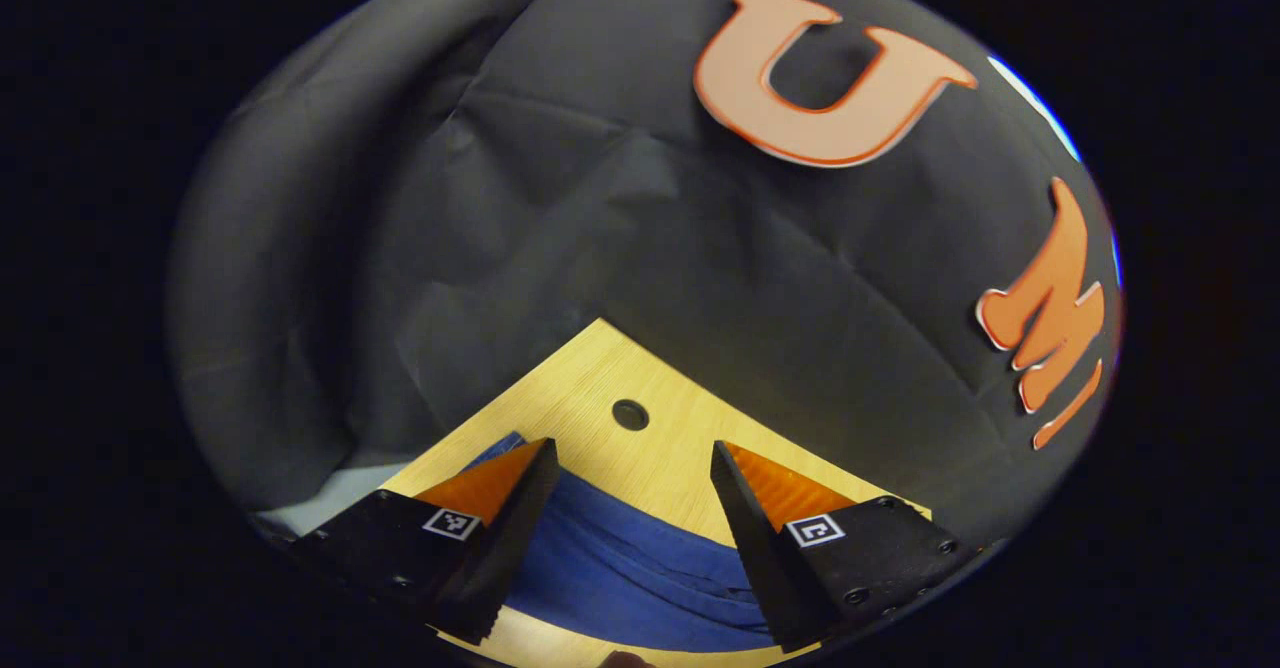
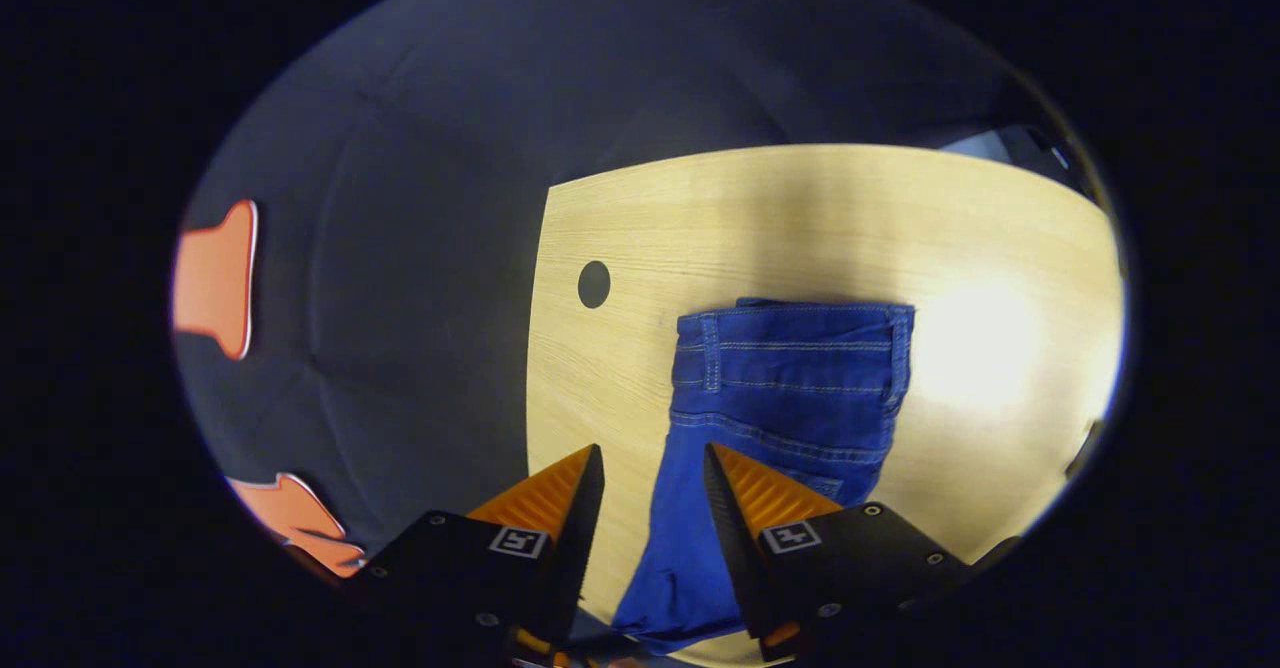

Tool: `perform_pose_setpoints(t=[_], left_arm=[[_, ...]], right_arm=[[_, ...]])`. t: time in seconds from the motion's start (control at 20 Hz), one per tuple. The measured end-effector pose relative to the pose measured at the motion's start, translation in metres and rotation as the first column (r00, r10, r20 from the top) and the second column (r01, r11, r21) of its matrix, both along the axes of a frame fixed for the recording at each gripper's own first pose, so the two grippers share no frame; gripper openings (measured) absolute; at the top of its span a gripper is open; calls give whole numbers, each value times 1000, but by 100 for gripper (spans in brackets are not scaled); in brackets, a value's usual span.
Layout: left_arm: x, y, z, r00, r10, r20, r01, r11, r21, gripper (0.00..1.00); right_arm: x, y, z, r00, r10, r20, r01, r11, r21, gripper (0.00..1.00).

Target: Grasp the waist and the cuffs of the jeans and fold them to make the two legs overlap; first hold the waist and fold one-third of the jeans toward the cuffs, then hold the cuffs and fold the remaining one-third in the same direction to finish folding.

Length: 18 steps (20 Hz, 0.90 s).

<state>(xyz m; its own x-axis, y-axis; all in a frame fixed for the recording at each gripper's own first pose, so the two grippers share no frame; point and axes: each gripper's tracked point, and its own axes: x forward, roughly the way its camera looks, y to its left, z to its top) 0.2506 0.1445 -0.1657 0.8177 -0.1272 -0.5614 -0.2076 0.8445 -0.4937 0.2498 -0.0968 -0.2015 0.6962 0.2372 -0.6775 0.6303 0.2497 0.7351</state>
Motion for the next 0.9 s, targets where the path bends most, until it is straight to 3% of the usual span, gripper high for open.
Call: perform_pose_setpoints(t=[0.05,0.1,0.15,0.4,0.55,0.6,0.65,0.8,0.9], left_arm=[[-4,-3,10,1000,7,27,-8,999,39,95],[-5,-4,20,998,18,54,-22,997,74,95],[-7,-12,35,995,14,95,-23,995,93,95],[-25,-53,102,958,-94,270,37,977,209,95],[-38,-74,138,919,-133,371,16,953,302,98],[-44,-78,148,904,-146,402,3,942,335,98],[-51,-85,158,889,-170,425,3,931,364,97],[-73,-104,177,865,-219,452,6,904,427,97],[-85,-126,188,843,-246,478,25,906,422,95]], right_arm=[[-7,-3,-6,1000,18,-7,-19,999,-42,65],[-14,-6,-10,1000,23,-8,-23,996,-81,80],[-19,-6,-16,999,31,-15,-32,994,-106,83],[-45,-9,-52,995,61,-83,-76,979,-191,92],[-47,-9,-68,993,69,-92,-86,976,-199,96],[-47,-10,-73,993,70,-93,-87,975,-203,87],[-47,-13,-80,992,66,-106,-88,972,-220,98],[-50,-27,-95,989,54,-138,-94,948,-303,98],[-48,-30,-103,987,51,-151,-100,936,-336,98]])
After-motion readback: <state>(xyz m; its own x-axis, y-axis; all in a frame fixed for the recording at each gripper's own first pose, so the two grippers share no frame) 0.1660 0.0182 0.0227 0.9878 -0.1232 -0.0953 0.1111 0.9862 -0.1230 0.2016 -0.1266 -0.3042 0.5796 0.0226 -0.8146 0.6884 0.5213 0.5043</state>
